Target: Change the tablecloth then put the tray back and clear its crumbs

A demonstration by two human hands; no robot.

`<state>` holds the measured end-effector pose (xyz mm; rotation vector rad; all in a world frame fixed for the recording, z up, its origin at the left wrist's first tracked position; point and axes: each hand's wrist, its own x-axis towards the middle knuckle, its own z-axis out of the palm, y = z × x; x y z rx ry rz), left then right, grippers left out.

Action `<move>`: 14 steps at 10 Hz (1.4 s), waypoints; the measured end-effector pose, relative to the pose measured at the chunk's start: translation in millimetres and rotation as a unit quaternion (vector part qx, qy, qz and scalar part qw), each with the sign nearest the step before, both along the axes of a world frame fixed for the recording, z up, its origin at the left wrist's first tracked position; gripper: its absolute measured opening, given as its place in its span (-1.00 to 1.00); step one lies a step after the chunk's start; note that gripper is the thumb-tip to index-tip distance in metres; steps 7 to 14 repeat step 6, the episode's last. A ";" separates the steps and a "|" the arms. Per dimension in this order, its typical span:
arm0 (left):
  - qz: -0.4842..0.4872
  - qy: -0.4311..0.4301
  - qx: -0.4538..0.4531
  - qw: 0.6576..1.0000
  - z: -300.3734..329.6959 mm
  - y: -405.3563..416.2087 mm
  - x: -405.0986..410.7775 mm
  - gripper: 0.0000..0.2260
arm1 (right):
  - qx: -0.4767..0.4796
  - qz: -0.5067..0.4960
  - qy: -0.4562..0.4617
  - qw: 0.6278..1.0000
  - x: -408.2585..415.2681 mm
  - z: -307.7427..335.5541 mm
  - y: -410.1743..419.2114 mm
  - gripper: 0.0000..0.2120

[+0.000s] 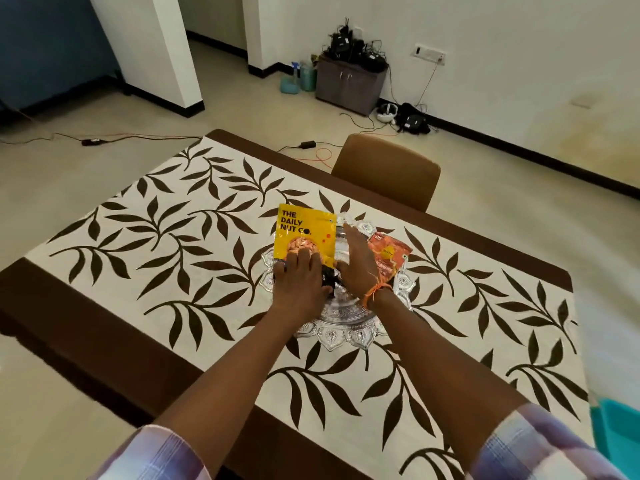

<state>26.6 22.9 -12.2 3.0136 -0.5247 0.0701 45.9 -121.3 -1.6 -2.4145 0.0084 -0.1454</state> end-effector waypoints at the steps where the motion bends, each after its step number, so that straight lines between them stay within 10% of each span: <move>1: -0.006 0.008 0.005 1.000 5.4 -5.8 4.8 -0.40 | -0.084 -0.023 0.000 0.996 -12.8 -2.5 -7.2 -0.36; 3: -0.027 -0.011 0.023 0.999 0.0 -15.9 1.3 -0.44 | -0.272 0.004 0.084 0.959 -39.8 -22.1 -18.9 -0.42; 14: -0.014 -0.085 -0.086 0.993 0.7 -9.9 -21.8 -0.49 | -0.148 -0.060 -0.023 0.987 -64.8 8.7 -34.0 -0.48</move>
